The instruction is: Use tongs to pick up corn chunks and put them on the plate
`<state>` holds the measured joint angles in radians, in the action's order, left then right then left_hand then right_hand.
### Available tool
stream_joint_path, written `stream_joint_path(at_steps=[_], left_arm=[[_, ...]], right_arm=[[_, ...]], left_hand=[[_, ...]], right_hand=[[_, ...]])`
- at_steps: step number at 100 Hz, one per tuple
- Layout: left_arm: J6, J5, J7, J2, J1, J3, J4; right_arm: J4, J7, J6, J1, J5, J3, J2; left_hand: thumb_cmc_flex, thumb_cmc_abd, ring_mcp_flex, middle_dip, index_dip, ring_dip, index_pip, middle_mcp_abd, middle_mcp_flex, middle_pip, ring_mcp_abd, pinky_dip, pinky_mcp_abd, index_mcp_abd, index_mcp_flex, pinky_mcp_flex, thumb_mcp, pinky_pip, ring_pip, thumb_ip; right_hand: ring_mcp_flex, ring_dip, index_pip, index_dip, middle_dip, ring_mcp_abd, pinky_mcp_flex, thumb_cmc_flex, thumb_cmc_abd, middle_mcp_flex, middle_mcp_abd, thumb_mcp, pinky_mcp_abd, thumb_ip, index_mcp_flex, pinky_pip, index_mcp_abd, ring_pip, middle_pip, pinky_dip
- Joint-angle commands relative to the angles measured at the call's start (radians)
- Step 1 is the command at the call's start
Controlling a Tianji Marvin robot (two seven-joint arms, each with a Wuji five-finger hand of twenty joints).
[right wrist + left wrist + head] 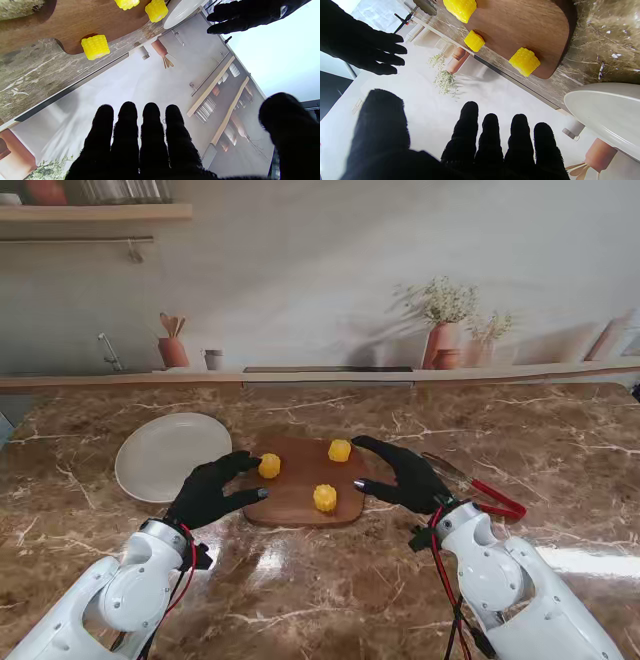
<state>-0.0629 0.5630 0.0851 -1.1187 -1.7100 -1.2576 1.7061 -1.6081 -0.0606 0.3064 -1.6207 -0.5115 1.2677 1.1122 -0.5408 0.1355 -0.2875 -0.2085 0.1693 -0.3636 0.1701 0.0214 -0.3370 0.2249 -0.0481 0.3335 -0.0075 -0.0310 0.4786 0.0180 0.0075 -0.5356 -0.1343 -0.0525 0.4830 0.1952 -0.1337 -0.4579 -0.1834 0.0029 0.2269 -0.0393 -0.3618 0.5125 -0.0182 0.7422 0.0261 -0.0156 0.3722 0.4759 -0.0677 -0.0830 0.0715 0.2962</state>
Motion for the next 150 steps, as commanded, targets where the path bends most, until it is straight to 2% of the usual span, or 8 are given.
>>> stream_joint_path(at_steps=[1, 23, 37, 64, 79, 93, 111, 150], left_arm=[[-0.002, 0.001, 0.002, -0.003, -0.001, 0.006, -0.001], [0.005, 0.005, -0.009, -0.001, -0.002, 0.004, 0.006], [0.008, 0.006, -0.023, 0.002, -0.002, -0.002, 0.014], [0.008, 0.011, -0.033, 0.004, 0.013, -0.005, 0.018], [0.006, 0.009, -0.046, 0.006, 0.023, -0.007, 0.015], [0.005, 0.012, -0.038, 0.004, 0.028, -0.007, 0.012], [0.012, 0.007, -0.042, 0.005, 0.025, -0.005, 0.011], [0.022, -0.001, -0.072, 0.009, 0.039, 0.001, 0.007]], right_arm=[[-0.003, 0.012, -0.006, -0.009, -0.001, 0.001, 0.001], [-0.006, 0.026, -0.029, -0.009, -0.024, 0.009, -0.004], [-0.025, 0.044, -0.106, 0.000, -0.081, 0.027, -0.010], [-0.022, 0.107, -0.255, 0.068, -0.327, 0.066, -0.040], [0.007, 0.182, -0.308, 0.129, -0.480, 0.067, -0.062], [0.092, 0.250, -0.321, 0.216, -0.597, 0.036, -0.083], [0.263, 0.314, -0.294, 0.355, -0.635, -0.051, -0.105], [0.601, 0.249, -0.275, 0.611, -0.512, -0.354, -0.113]], left_hand=[[0.052, -0.039, 0.047, 0.010, -0.012, 0.016, -0.012, 0.027, 0.037, -0.021, 0.052, -0.011, -0.042, -0.003, -0.030, 0.003, -0.021, -0.029, 0.034, 0.040], [0.047, -0.037, 0.048, 0.010, -0.010, 0.017, -0.012, 0.027, 0.036, -0.021, 0.054, -0.019, -0.040, -0.004, -0.028, 0.005, -0.021, -0.025, 0.035, 0.039], [0.042, -0.035, 0.048, 0.010, -0.009, 0.017, -0.011, 0.027, 0.035, -0.021, 0.054, -0.022, -0.038, -0.004, -0.026, 0.005, -0.021, -0.022, 0.035, 0.039], [0.031, -0.030, 0.045, 0.009, -0.006, 0.017, -0.008, 0.029, 0.032, -0.018, 0.055, -0.024, -0.037, -0.002, -0.022, 0.004, -0.020, -0.022, 0.034, 0.038], [0.025, -0.027, 0.046, 0.008, -0.005, 0.017, -0.006, 0.028, 0.033, -0.018, 0.055, -0.023, -0.037, -0.004, -0.021, 0.004, -0.020, -0.024, 0.034, 0.038], [0.021, -0.026, 0.045, 0.008, -0.005, 0.017, -0.004, 0.029, 0.032, -0.017, 0.057, -0.023, -0.037, -0.004, -0.020, 0.005, -0.020, -0.024, 0.034, 0.037], [0.016, -0.024, 0.045, 0.008, -0.004, 0.017, -0.003, 0.025, 0.030, -0.017, 0.055, -0.023, -0.037, -0.004, -0.019, 0.005, -0.020, -0.024, 0.034, 0.037], [0.008, -0.024, 0.044, 0.007, -0.001, 0.017, 0.003, 0.024, 0.027, -0.017, 0.055, -0.024, -0.038, -0.004, -0.013, 0.005, -0.020, -0.023, 0.034, 0.036]], right_hand=[[-0.019, 0.004, 0.001, -0.016, -0.013, -0.020, -0.011, -0.003, 0.004, 0.007, 0.021, -0.016, 0.011, 0.048, -0.008, 0.016, 0.018, 0.004, 0.006, 0.005], [-0.001, 0.007, -0.003, -0.017, -0.018, -0.024, 0.004, -0.028, -0.011, 0.025, 0.018, -0.019, 0.009, 0.043, 0.008, 0.022, 0.019, 0.001, 0.008, 0.013], [0.049, 0.023, -0.023, -0.026, -0.031, -0.026, 0.038, -0.101, -0.049, 0.059, 0.019, -0.046, 0.005, 0.011, 0.030, 0.063, 0.016, -0.020, 0.024, 0.041], [0.195, 0.143, -0.138, -0.111, -0.179, -0.005, 0.125, -0.280, -0.268, 0.160, 0.010, -0.087, -0.036, -0.032, 0.105, 0.199, -0.008, -0.118, 0.142, 0.118], [0.231, 0.193, -0.147, -0.140, -0.249, -0.003, 0.144, -0.349, -0.271, 0.172, 0.008, -0.115, -0.054, -0.042, 0.120, 0.243, -0.009, -0.148, 0.181, 0.146], [0.245, 0.211, -0.146, -0.148, -0.281, -0.001, 0.155, -0.387, -0.270, 0.175, 0.012, -0.128, -0.058, -0.048, 0.125, 0.254, -0.006, -0.159, 0.199, 0.151], [0.255, 0.217, -0.143, -0.152, -0.290, 0.000, 0.164, -0.395, -0.264, 0.172, 0.012, -0.138, -0.068, -0.054, 0.123, 0.263, -0.007, -0.164, 0.200, 0.154], [0.372, 0.304, -0.212, -0.225, -0.376, -0.025, 0.260, -0.422, -0.256, 0.258, 0.060, -0.159, -0.082, -0.073, 0.194, 0.396, 0.053, -0.273, 0.304, 0.204]])
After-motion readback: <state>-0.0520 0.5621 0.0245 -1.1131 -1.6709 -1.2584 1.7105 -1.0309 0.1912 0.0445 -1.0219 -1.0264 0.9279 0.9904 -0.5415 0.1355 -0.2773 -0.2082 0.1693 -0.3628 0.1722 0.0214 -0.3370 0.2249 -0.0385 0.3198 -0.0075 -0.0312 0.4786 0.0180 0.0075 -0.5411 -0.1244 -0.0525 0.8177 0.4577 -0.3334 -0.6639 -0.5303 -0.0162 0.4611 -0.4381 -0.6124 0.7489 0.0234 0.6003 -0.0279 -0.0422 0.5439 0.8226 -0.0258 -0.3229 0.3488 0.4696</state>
